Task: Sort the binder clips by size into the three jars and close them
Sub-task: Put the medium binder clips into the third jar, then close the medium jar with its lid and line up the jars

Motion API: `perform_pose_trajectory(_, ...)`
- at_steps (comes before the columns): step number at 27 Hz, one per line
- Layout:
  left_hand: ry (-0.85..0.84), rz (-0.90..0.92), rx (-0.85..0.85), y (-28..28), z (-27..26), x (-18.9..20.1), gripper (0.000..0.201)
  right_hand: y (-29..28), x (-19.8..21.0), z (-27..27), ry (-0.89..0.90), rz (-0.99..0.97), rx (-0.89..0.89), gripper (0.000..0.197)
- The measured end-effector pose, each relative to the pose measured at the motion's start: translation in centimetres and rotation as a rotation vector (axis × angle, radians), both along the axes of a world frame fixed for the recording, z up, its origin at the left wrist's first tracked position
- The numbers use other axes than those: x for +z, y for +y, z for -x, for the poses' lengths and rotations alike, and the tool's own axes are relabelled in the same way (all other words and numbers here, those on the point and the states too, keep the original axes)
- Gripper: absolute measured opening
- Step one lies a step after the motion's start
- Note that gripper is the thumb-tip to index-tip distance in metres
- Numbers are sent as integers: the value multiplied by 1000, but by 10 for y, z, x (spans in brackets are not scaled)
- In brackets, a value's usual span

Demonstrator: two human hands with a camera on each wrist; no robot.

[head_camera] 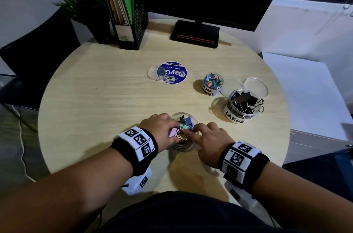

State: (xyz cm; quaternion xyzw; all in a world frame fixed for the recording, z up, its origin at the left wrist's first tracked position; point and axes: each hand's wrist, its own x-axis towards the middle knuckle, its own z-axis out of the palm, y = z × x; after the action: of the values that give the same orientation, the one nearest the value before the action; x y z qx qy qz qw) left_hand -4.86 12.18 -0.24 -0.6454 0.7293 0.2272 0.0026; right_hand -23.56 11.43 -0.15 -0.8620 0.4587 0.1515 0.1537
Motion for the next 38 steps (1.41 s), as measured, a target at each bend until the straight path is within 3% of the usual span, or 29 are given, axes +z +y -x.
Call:
perform_pose_trajectory(5, -19, 44, -110, 3, -4, 2, 69, -7, -1, -2, -100, 106, -92, 57)
perform_pose_trajectory(10, -124, -100, -317, 9, -2, -9, 60, -6, -11, -6, -25, 67, -51, 64)
perform_pose_trajectory(17, -181, -91, -266, -11, -9, -19, 53, -24, -17, -15, -18, 84, -68, 70)
perform_pose_trajectory(21, -193, -75, -226, -24, -12, -22, 53, -36, -4, -16, -121, 151, -131, 65)
perform_pose_trajectory(28, -192, -62, -238, -32, -2, -24, 51, -72, 27, 14, -270, 284, -499, 47)
perform_pose_trajectory(33, -204, -34, -257, -38, 10, -33, 46, -99, 40, 69, -394, 420, -771, 39)
perform_pose_trajectory(36, -194, -26, -256, -43, 16, -39, 46, -110, 35, 110, -335, 337, -971, 47)
perform_pose_trajectory(38, -188, -38, -273, -47, 21, -40, 55, -115, 24, 124, -299, 187, -993, 59)
